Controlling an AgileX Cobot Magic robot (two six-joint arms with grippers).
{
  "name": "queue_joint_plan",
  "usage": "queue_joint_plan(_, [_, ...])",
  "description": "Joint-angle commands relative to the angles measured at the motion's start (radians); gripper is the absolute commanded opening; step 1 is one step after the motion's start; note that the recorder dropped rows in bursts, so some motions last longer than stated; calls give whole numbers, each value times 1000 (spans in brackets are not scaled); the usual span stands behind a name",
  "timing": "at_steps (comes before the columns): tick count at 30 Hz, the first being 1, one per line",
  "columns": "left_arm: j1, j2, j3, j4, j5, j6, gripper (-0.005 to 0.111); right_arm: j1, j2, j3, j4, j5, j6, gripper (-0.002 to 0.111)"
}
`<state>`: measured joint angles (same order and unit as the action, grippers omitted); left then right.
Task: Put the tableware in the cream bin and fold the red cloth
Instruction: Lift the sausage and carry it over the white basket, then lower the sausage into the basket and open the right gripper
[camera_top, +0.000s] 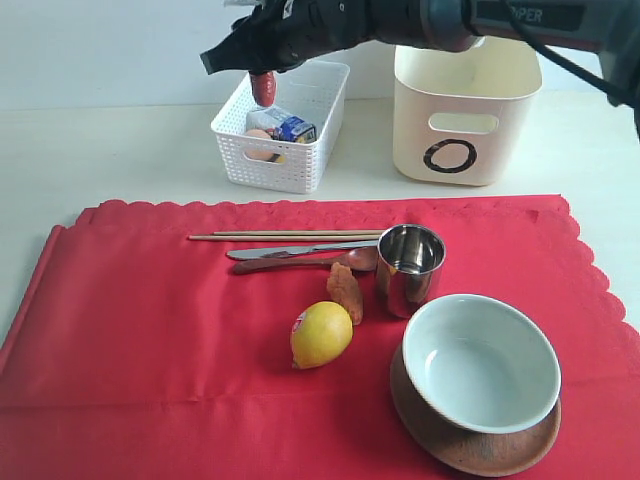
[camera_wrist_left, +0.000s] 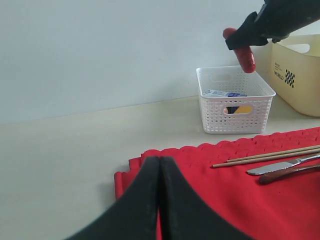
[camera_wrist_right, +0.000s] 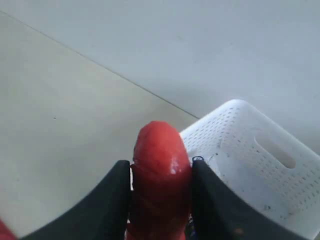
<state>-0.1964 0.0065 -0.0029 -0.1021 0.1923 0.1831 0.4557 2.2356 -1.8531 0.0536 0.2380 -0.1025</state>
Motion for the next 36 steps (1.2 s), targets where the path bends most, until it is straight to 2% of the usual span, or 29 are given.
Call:
queue_joint_plan(1, [-6, -6, 3, -1, -1, -3, 1, -5, 33, -9, -54, -68, -2, 0])
queue_joint_plan(7, [-6, -6, 3, -1, -1, -3, 1, -5, 55, -9, -54, -89, -2, 1])
queue_joint_plan(14, [-6, -6, 3, -1, -1, -3, 1, -5, 55, -9, -54, -94, -2, 15])
queue_joint_plan(20, [-6, -6, 3, -1, -1, -3, 1, -5, 55, -9, -54, -94, -2, 22])
queue_joint_plan(28, [-6, -6, 3, -1, -1, -3, 1, -5, 55, -9, -54, -97, -2, 49])
queue_joint_plan(36, [-6, -6, 3, -1, -1, -3, 1, -5, 55, -9, -54, -83, -2, 62])
